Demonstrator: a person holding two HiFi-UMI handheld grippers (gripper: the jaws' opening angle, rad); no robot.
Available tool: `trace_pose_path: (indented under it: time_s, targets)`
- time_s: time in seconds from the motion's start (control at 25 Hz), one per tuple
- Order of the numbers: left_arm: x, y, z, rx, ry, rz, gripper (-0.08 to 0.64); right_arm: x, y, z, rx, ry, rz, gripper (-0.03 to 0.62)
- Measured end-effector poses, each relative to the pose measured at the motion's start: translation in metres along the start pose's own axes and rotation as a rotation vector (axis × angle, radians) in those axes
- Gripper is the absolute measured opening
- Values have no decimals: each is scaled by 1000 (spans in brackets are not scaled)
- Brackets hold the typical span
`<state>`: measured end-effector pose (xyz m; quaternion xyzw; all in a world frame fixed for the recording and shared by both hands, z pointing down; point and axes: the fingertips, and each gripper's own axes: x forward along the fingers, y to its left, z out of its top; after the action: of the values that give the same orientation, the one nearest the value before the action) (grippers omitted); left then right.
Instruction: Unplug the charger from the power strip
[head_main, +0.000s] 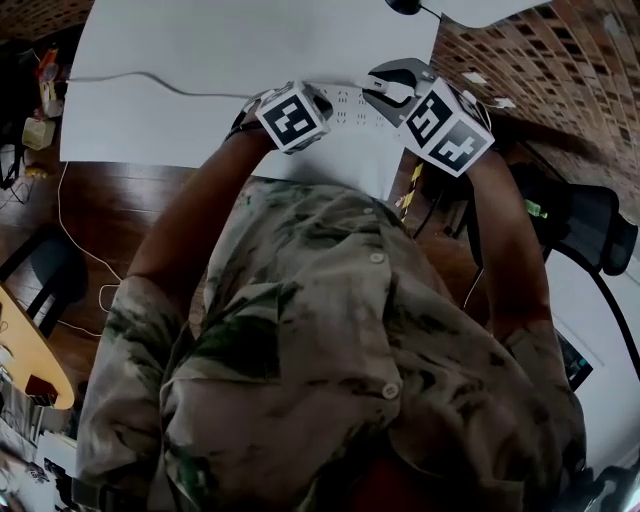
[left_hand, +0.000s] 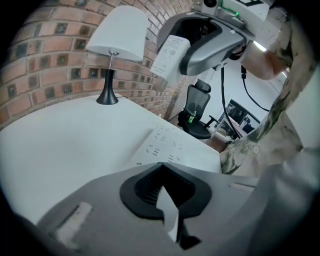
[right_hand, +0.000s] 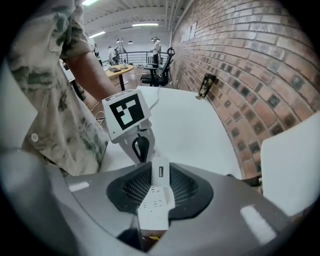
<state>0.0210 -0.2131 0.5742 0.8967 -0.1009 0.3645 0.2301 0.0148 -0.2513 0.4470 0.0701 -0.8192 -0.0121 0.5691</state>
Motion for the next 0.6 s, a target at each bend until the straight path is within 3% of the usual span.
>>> trace_pose_path:
  time_s: [0.2, 0.32, 0.48, 0.6]
  targets:
    - [-11, 12, 8, -47, -62, 72, 3, -21, 11, -27, 148, -106, -70, 105]
    - [-29, 3, 27, -80, -159, 110, 3, -43, 23, -39, 211, -185, -109, 106]
    - [-67, -25, 54, -99, -316, 214, 3, -77, 51, -62, 219, -270, -153, 106]
    - [-91, -72, 79, -126, -463, 216, 3, -105, 80, -84, 234, -366, -162, 106]
